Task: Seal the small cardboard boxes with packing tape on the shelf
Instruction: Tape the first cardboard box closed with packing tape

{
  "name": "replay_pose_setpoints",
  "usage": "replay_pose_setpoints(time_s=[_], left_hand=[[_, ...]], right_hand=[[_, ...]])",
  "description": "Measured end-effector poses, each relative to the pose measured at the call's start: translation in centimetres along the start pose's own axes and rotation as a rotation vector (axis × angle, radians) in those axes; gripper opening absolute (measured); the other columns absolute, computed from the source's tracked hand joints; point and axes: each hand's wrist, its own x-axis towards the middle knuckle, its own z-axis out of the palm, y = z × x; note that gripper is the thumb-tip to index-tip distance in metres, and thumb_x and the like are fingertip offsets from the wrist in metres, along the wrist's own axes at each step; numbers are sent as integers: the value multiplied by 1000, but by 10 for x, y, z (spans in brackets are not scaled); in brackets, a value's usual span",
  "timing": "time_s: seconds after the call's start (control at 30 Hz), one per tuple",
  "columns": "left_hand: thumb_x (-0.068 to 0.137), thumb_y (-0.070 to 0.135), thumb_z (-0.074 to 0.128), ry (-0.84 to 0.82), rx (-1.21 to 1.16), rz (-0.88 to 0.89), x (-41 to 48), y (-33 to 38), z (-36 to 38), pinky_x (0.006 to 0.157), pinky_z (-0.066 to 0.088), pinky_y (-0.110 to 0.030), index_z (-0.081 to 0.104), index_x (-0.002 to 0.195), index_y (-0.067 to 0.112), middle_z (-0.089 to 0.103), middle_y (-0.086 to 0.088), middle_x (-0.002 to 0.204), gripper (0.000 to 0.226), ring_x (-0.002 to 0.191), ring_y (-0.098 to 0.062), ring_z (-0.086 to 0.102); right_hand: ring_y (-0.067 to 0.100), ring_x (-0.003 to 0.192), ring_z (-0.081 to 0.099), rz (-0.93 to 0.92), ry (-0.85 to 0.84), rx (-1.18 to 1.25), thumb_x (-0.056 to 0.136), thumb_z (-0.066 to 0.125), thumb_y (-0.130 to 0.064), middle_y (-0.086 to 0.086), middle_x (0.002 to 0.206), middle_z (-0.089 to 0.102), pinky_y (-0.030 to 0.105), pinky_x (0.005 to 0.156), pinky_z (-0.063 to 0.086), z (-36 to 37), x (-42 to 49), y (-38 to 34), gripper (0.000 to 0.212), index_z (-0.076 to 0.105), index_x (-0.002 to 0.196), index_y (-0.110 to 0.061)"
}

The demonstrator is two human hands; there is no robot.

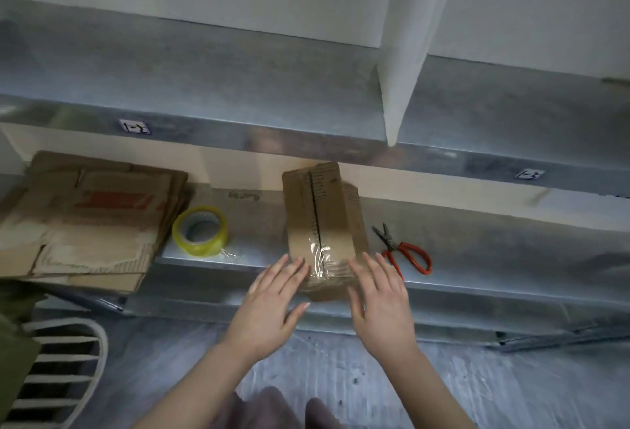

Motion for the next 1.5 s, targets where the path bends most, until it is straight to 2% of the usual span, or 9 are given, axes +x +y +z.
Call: replay_pose_setpoints(time_s=[0.13, 0.27, 0.5, 0.6, 0.73, 0.93, 1.03, 1.23, 1.5], left_hand=[[100, 45, 39, 62, -160, -199, -4, 16, 11, 119, 1, -23, -2, 152, 25, -10, 19, 157, 70, 144, 3, -16], [99, 46, 41, -6, -361, -347, -7, 21, 21, 115, 1, -18, 2, 154, 26, -8, 19, 157, 70, 143, 5, -11], [95, 35, 59, 32, -627, -406, 14, 14, 16, 110, 30, -22, 40, 145, 28, 40, 17, 137, 55, 131, -1, 37], [89, 26, 69, 31, -745, -424, 21, 10, 11, 101, 44, -20, 52, 126, 27, 60, 11, 119, 41, 110, 3, 58], [74, 39, 82, 36, -531, -395, 41, 5, 1, 80, 53, -23, 50, 106, 21, 62, 13, 93, 49, 85, -1, 62], [84, 36, 72, 98, -278, -337, 54, 5, 7, 60, 34, -27, 38, 93, 19, 54, 3, 82, 39, 70, -15, 52], [84, 34, 72, 54, -294, -320, 53, 2, 8, 63, 41, -29, 36, 98, 21, 54, 2, 86, 41, 73, -14, 53], [80, 3, 73, -308, -550, -172, 53, -28, -28, 85, 50, -17, 30, 136, 61, 55, 6, 100, 91, 83, -3, 62], [76, 4, 78, -217, -421, -96, 64, -33, -26, 85, 44, -5, 57, 132, 37, 60, -1, 122, 68, 99, -9, 60]], right_hand=[[13, 142, 29, 24, -236, 225, 92, 62, -25, -6, 148, 43, 19, 114, 14, -4, 10, 24, 57, 42, 145, -32], [4, 124, 49, 142, -335, 512, 87, 68, -16, -12, 134, 53, 19, 108, 37, 1, 14, 35, 70, 38, 141, -49], [-1, 121, 50, 350, -291, 896, 84, 67, 2, -20, 135, 54, 7, 93, 44, 15, 16, 41, 69, 53, 131, -45], [-9, 121, 47, 321, -283, 876, 81, 73, 0, -23, 134, 52, 11, 100, 39, 21, 18, 41, 68, 52, 126, -47], [4, 116, 58, 339, -258, 867, 76, 83, -18, -8, 128, 59, 22, 99, 49, 25, 31, 40, 50, 55, 116, -32], [-1, 98, 58, 282, -41, 563, 79, 81, -25, -17, 113, 53, 18, 81, 52, 39, 32, 25, 43, 53, 111, -30], [-5, 105, 57, 278, -125, 649, 80, 78, -9, -18, 118, 52, 8, 83, 48, 37, 31, 34, 53, 49, 109, -42], [4, 106, 63, 191, -446, 623, 82, 64, 10, -15, 118, 58, 28, 91, 55, 12, 52, 67, 68, 55, 105, -53], [4, 86, 65, 113, -389, 497, 74, 82, -9, -11, 104, 60, 21, 82, 55, 14, 63, 64, 60, 51, 99, -53]])
